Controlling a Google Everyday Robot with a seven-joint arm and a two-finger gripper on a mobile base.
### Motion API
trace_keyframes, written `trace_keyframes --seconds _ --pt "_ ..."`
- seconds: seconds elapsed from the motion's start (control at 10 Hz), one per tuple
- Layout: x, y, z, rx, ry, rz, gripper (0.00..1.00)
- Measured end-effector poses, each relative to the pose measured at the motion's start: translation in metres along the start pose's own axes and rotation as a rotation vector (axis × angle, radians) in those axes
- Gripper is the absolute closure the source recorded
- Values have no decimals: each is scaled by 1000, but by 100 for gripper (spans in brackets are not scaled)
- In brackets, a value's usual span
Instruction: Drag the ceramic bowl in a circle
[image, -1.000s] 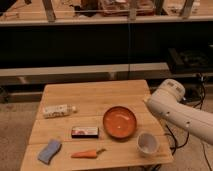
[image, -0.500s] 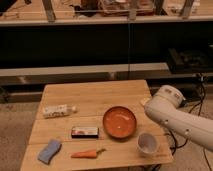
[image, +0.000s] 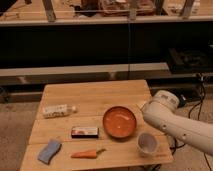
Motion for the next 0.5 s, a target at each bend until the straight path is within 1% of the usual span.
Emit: trace_keyframes --seconds 0.1,0.2,0.3,0.4,0.5 --pt "2 -3 -1 17 -25 -2 20" --pt "2 -7 2 59 -90 -35 20" --pt "4 -10 5 90 -163 -71 20" --pt "3 -17 11 126 -278 -125 20" --pt "0 -23 15 156 -342 -176 20"
